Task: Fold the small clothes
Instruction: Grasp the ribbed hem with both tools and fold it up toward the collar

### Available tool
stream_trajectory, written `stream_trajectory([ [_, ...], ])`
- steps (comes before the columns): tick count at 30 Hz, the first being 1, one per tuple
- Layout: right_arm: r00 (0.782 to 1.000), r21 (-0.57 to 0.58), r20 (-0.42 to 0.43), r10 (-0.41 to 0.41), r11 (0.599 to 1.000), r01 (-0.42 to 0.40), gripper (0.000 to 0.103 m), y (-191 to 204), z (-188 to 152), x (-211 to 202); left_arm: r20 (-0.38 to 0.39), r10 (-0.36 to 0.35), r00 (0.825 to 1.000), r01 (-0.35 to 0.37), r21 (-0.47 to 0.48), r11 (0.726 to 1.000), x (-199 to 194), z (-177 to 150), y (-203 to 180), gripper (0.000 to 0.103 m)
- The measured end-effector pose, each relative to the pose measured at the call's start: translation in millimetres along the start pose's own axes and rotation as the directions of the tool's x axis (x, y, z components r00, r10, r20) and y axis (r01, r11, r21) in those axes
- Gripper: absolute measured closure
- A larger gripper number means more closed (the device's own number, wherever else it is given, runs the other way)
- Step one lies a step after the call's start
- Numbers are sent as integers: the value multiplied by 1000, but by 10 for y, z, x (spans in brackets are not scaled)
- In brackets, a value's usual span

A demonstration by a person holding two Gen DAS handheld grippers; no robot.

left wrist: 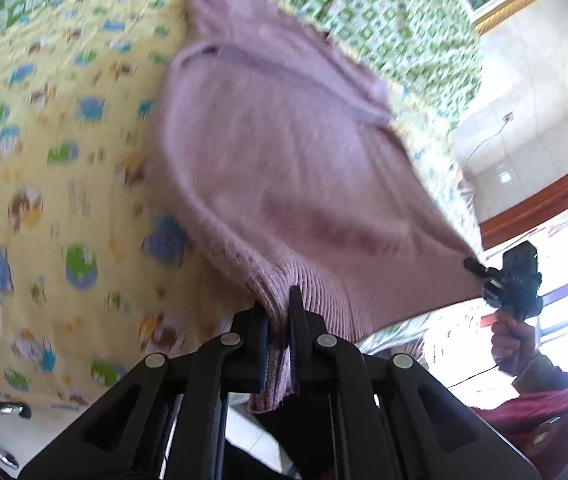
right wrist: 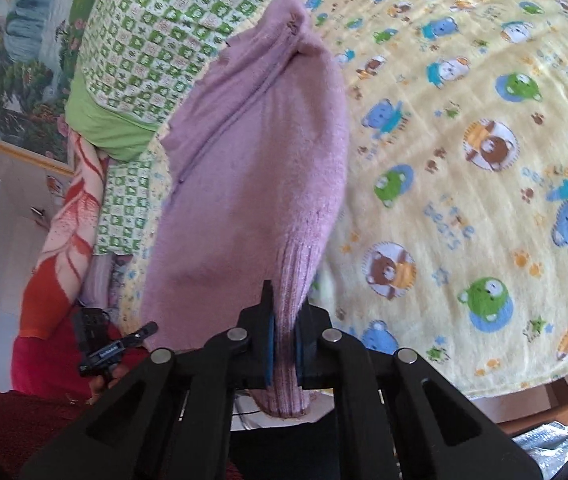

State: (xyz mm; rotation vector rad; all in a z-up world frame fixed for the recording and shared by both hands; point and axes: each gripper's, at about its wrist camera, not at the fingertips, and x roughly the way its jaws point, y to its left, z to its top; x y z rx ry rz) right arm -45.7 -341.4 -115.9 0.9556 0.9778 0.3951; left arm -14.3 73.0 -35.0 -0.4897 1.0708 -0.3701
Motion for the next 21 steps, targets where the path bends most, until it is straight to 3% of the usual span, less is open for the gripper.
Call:
stream_trajectory([
  [8, 982, -79, 82, 173, 983, -167, 95, 525, 630, -120, 158, -44, 986, 35, 62, 997, -264, 850, -237, 97],
  [13, 965, -142, 122, 233, 966, -215, 95, 856, 1229, -20, 227, -33, 973, 17, 70, 997, -107, 1506, -297, 98],
  [21, 965, -116, 180, 191, 978, -172, 95, 878, 2313, 535, 288, 35, 957, -38, 5, 999, 384, 2607, -104, 98],
])
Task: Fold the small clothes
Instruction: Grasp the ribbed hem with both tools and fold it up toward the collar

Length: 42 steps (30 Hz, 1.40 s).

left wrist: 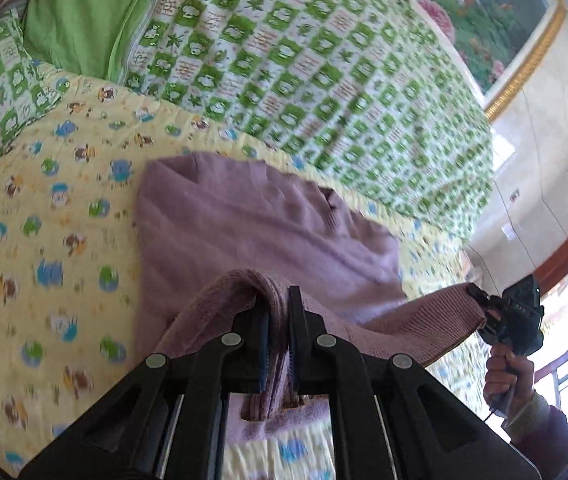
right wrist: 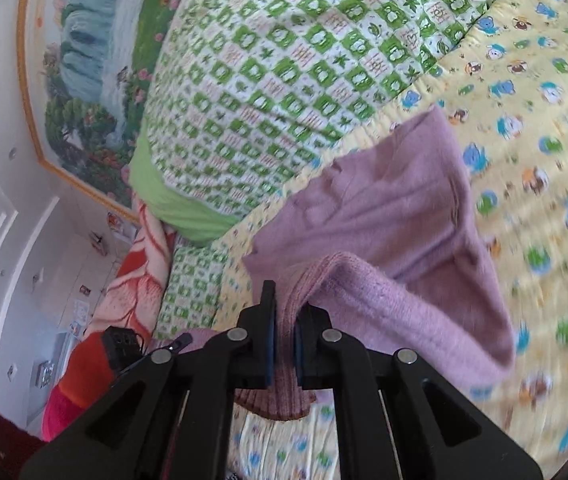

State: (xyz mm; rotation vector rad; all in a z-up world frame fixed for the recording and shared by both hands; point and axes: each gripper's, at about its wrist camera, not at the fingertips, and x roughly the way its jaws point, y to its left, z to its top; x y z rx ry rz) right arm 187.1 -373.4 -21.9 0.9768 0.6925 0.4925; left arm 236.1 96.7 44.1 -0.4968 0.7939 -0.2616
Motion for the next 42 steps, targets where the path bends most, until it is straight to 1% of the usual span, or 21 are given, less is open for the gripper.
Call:
stream_trajectory([
  [4, 999, 59, 21, -29, 998, 27, 95, -299, 421, 369, 19, 50, 999, -49, -37, 998, 405, 395, 164, 98],
  [7, 999, 83, 18, -42, 996, 40, 95, -517, 656, 644, 36, 71, 997, -68, -79, 995, 675, 671, 317, 98],
  [11, 998, 104, 21, -58, 993, 55, 95, -743, 914, 920, 38, 102, 994, -98, -88, 991, 1043, 955, 468, 98],
  [13, 996, 111, 14, -88, 990, 86, 95, -862, 1024, 1054, 26, 123, 992, -120, -91, 989, 1219, 1017, 533, 98],
  [14, 995, 111, 5, -100, 989, 99, 95, -910, 1067, 1110, 8, 144, 990, -142, -100, 985, 1358, 1045, 609, 98],
  [16, 990, 124, -28, -140, 982, 143, 94, -1029, 1130, 1253, -20, 173, 985, -174, -119, 977, 1552, 1065, 729, 97],
  [18, 987, 155, -53, -154, 975, 161, 91, -1136, 1157, 1347, -29, 182, 983, -185, -132, 974, 1654, 1067, 804, 97],
  [21, 985, 193, -73, -155, 967, 166, 91, -1225, 1197, 1394, -34, 185, 982, -188, -129, 974, 1744, 1089, 839, 95],
  [24, 986, 198, -73, -152, 966, 164, 89, -1206, 1233, 1384, -41, 187, 981, -191, -121, 974, 1748, 1103, 827, 90],
  [25, 985, 195, -77, -154, 967, 166, 86, -1189, 1240, 1383, -44, 179, 983, -183, -125, 975, 1735, 1107, 822, 88],
  [26, 984, 191, -83, -157, 967, 170, 84, -1173, 1246, 1380, -48, 171, 984, -176, -129, 976, 1711, 1110, 826, 83],
  [27, 984, 189, -83, -158, 967, 171, 80, -1163, 1247, 1378, -46, 171, 984, -176, -132, 976, 1679, 1110, 829, 79],
  [28, 984, 188, -78, -158, 967, 170, 75, -1142, 1251, 1360, -45, 174, 984, -178, -131, 975, 1649, 1115, 822, 78],
  [30, 983, 190, -59, -172, 965, 180, 68, -1107, 1249, 1345, -49, 185, 982, -190, -129, 973, 1578, 1123, 817, 70],
  [31, 983, 190, -42, -181, 964, 186, 65, -1084, 1249, 1311, -43, 192, 980, -196, -127, 972, 1506, 1122, 816, 69],
  [33, 981, 187, -4, -195, 963, 192, 62, -1026, 1249, 1211, -21, 206, 978, -207, -120, 971, 1348, 1108, 796, 60],
  [35, 980, 180, 18, -199, 965, 192, 62, -964, 1233, 1119, -4, 228, 974, -227, -107, 968, 1194, 1079, 754, 58],
  [38, 977, 133, 37, -208, 970, 202, 62, -820, 1181, 982, 8, 231, 973, -230, -59, 971, 968, 968, 588, 57],
  [40, 975, 80, 43, -216, 974, 213, 62, -691, 1118, 931, 2, 198, 980, -198, -19, 980, 905, 839, 426, 52],
  [41, 974, 43, 45, -222, 975, 220, 62, -607, 1065, 920, -22, 173, 985, -173, 16, 985, 929, 720, 294, 50],
  [42, 973, 7, 46, -224, 975, 224, 62, -528, 1009, 930, -45, 156, 987, -154, 39, 987, 976, 631, 202, 50],
])
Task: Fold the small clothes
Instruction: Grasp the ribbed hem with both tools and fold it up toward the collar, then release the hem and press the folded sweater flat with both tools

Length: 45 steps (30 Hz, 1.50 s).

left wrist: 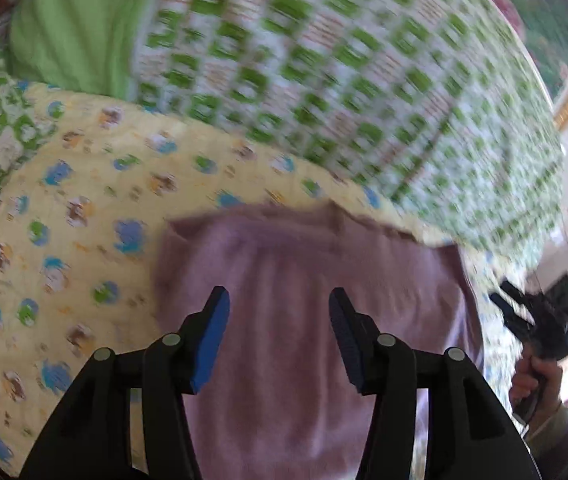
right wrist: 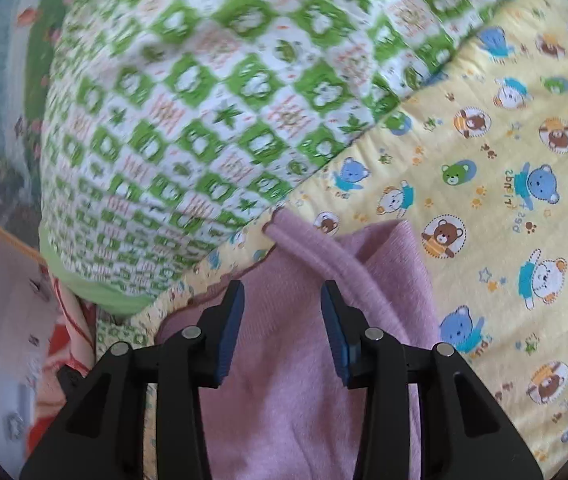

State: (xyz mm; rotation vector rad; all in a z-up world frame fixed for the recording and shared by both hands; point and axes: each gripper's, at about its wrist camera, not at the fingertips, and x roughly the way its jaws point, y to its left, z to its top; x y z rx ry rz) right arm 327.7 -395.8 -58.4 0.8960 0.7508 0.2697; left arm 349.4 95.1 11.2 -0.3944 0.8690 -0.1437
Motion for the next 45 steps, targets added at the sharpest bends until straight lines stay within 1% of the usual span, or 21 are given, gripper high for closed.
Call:
stream_trajectory([
  [2, 1000, -88, -28, 10, 996, -12, 62, 218, -200, 72, -63, -50, 997, 54, 65, 996, 152, -221, -267, 50],
  [3, 998, -130, -65, 20, 991, -28, 62, 318, -302, 160, -85, -51, 995, 58, 92, 994, 230, -299, -368, 50],
  [6, 977, -305, -211, 4, 950, -70, 62, 693, -727, 566, -130, -41, 991, 62, 157, 986, 524, -456, -601, 50],
  [8, 960, -378, -280, 8, 918, -118, 62, 821, -919, 810, -148, -3, 989, 30, 183, 983, 733, -459, -609, 50],
  [9, 946, -396, -323, 8, 907, -143, 62, 828, -982, 948, -157, 10, 988, 19, 181, 983, 813, -442, -576, 50],
  [11, 927, -415, -375, -24, 898, -145, 61, 755, -1027, 1180, -185, 17, 983, 18, 183, 983, 962, -388, -492, 50],
  [13, 918, -434, -395, -31, 887, -157, 62, 621, -965, 1322, -182, 20, 983, 19, 212, 977, 1008, -318, -451, 51],
  [15, 923, -413, -384, 8, 893, -180, 64, 514, -809, 1343, -144, 34, 989, -2, 220, 975, 990, -163, -383, 51],
  [16, 932, -401, -362, 24, 898, -179, 64, 479, -699, 1331, -119, 48, 992, -23, 209, 978, 990, -59, -346, 51],
  [18, 950, -392, -310, 38, 905, -165, 62, 439, -511, 1303, -70, 68, 995, -57, 150, 987, 961, 154, -183, 51],
  [22, 981, -301, -193, 21, 950, -80, 62, 179, -89, 1247, -7, 139, 990, -139, 30, 990, 921, 424, 170, 51],
  [24, 995, -214, -103, 10, 976, -32, 62, -45, 111, 1153, 14, 151, 989, -150, -35, 988, 886, 479, 347, 51],
  [28, 999, -39, 29, 35, 999, -34, 62, -402, 274, 896, 36, 262, 964, -253, -152, 955, 813, 487, 695, 46],
  [30, 998, -2, 69, -8, 1000, 9, 62, -499, 284, 787, 29, 221, 975, -211, -207, 955, 776, 478, 794, 46],
  [32, 997, 27, 76, -1, 1000, -1, 62, -547, 254, 672, 36, 225, 974, -215, -184, 959, 654, 416, 716, 46],
  [35, 997, -22, 73, 0, 1000, 2, 61, -379, 142, 452, 65, 224, 972, -216, -114, 970, 354, 262, 499, 46],
  [37, 998, -89, 62, 7, 996, -2, 58, -191, 9, 288, 82, 190, 978, -183, -84, 979, 167, 134, 343, 46],
  [38, 999, -126, 49, 11, 992, -4, 58, -67, -87, 220, 79, 151, 985, -145, -69, 987, 91, 13, 200, 45],
  [41, 999, -197, -24, 29, 980, -33, 57, 204, -462, 36, 28, 82, 996, -80, -56, 995, -25, -326, 37, 44],
  [44, 992, -206, -125, 13, 978, -39, 56, 269, -840, -3, -35, 58, 998, -60, -63, 996, -4, -694, 0, 44],
  [45, 988, -212, -156, -15, 977, -19, 56, 248, -967, -5, -58, 61, 996, -65, -67, 996, 31, -782, 2, 44],
])
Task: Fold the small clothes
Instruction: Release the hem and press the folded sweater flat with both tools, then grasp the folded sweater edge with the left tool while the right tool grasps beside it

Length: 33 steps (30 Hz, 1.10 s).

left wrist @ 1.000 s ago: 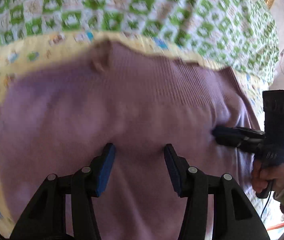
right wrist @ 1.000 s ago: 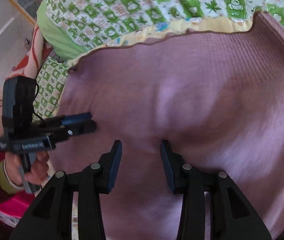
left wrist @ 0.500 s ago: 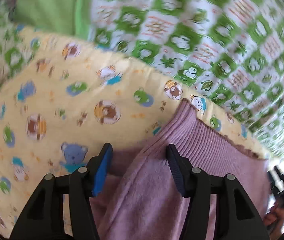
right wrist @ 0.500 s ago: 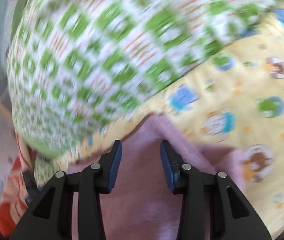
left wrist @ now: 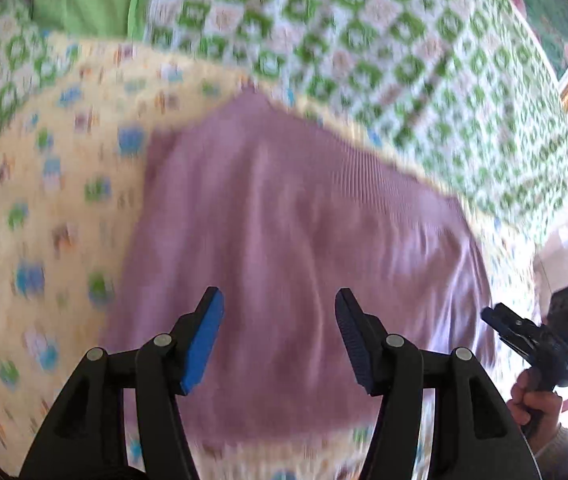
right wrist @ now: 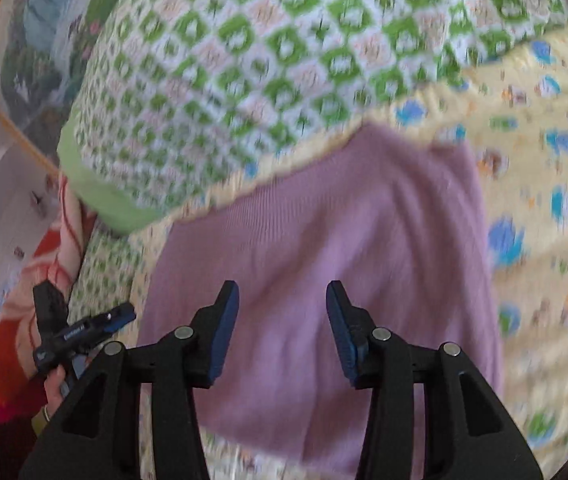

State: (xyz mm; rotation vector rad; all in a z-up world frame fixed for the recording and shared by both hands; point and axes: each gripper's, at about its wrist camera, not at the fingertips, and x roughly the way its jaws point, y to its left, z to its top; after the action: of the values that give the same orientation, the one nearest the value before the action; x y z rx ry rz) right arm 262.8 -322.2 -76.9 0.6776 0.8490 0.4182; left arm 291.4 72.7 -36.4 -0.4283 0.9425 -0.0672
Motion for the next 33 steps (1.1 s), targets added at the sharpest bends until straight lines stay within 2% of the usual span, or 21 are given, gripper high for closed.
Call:
stream_trajectory([
  [3, 993, 11, -60, -99, 995, 100, 56, -50, -244, 82, -79, 1, 997, -3, -24, 1000, 102, -271, 127, 44],
  [6, 967, 56, -80, -240, 968, 245, 56, -281, -402, -17, -110, 27, 994, -33, -55, 998, 169, -391, 322, 48],
  [8, 964, 103, -84, -253, 960, 261, 56, -394, -465, -73, -113, 23, 993, -30, -56, 998, 178, -434, 408, 54],
  [13, 951, 76, -69, -302, 949, 307, 57, -418, -539, -214, -116, 13, 993, -19, -51, 999, 59, -502, 518, 56],
  [16, 943, 97, -60, -327, 938, 332, 56, -427, -550, -293, -111, 33, 993, -40, -54, 998, -67, -554, 537, 55],
  [19, 948, 114, -53, -314, 941, 318, 56, -373, -580, -376, -116, 26, 993, -35, -77, 996, -229, -618, 546, 54],
  [21, 957, 122, -44, -286, 949, 290, 56, -292, -587, -403, -123, 31, 992, -45, -117, 992, -341, -703, 602, 47],
  [24, 971, 113, -25, -239, 964, 240, 56, -117, -618, -421, -116, 33, 993, -55, -195, 979, -446, -812, 713, 45],
  [28, 979, 66, -23, -202, 977, 203, 56, 133, -629, -377, -140, 26, 990, -63, -268, 962, -413, -851, 808, 41],
  [30, 982, 43, -32, -186, 981, 187, 56, 229, -629, -340, -148, 15, 989, -60, -301, 952, -364, -810, 835, 35],
  [33, 986, 17, -41, -164, 986, 165, 56, 362, -639, -298, -140, 17, 990, -63, -335, 940, -277, -706, 849, 32],
])
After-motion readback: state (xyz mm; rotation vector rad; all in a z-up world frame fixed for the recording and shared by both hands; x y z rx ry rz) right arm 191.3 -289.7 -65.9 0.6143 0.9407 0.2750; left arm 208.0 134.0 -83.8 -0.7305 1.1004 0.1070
